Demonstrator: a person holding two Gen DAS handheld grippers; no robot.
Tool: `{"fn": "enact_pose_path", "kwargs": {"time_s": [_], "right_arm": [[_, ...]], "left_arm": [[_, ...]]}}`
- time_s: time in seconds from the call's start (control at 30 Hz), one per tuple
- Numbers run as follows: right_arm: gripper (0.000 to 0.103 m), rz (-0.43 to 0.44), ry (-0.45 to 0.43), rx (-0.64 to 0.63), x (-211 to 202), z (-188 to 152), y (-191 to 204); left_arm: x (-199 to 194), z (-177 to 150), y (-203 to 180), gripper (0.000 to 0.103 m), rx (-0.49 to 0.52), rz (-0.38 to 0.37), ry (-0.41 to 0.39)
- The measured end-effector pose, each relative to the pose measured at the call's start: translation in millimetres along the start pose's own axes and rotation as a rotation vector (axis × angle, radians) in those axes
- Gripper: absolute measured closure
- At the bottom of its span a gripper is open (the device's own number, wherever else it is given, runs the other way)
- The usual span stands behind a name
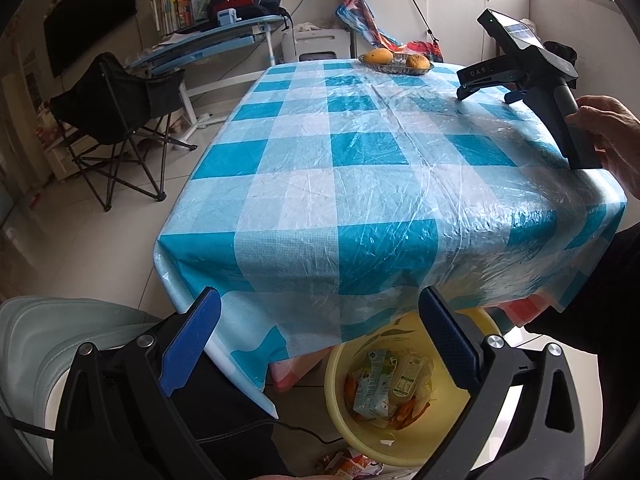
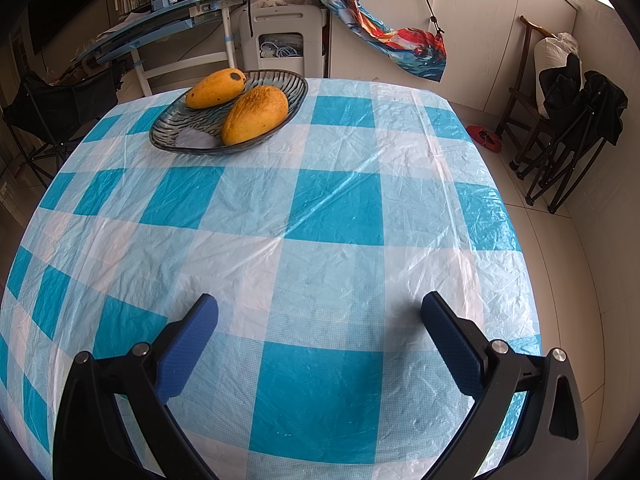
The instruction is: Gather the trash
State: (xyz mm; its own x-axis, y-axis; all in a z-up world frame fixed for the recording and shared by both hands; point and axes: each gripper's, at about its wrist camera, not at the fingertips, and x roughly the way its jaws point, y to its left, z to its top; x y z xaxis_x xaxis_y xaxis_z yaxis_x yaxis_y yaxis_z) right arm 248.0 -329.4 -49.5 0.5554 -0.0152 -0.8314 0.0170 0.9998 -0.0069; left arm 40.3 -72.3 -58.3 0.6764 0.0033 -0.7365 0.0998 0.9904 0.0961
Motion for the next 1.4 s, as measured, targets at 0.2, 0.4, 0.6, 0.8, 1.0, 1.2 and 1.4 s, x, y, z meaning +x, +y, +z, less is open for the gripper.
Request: {"fn": "enact_pose_path", "kwargs": {"time_s": [0.2, 0.4, 0.6, 0.8, 1.0, 1.2, 1.4], "right_arm": [[0.006, -0.013, 0.017, 0.025, 0, -1, 0], [0.006, 0.039, 0.028, -0.014, -37, -27, 28], [0.006, 0.029, -0.168, -0.164, -120, -96, 63], [0.006, 0.008, -0.293, -0.158, -174, -145, 67], [0.006, 0.019, -0.342, -0.168, -194, -161, 72], [0.006, 0.053, -0.403, -0.160, -207, -171, 69], [0.006, 0.068, -0.409, -0.133, -206, -175, 58]], "left_arm": [[-4, 3, -6, 0.007, 0.020, -0.018, -0.022], [-13, 5, -7, 0.007, 0.025, -0.036, -0.055], [-23, 3, -4, 0.007, 0.019, -0.040, -0.065], [-49, -3, -7, 0.007, 0.032, -0.036, -0.100], [-79, -12, -16, 0.007, 0.083, -0.003, -0.130], [-80, -15, -6, 0.007, 0.055, 0.023, -0.064], [-66, -18, -1, 0.007, 0.003, 0.049, 0.007]]}}
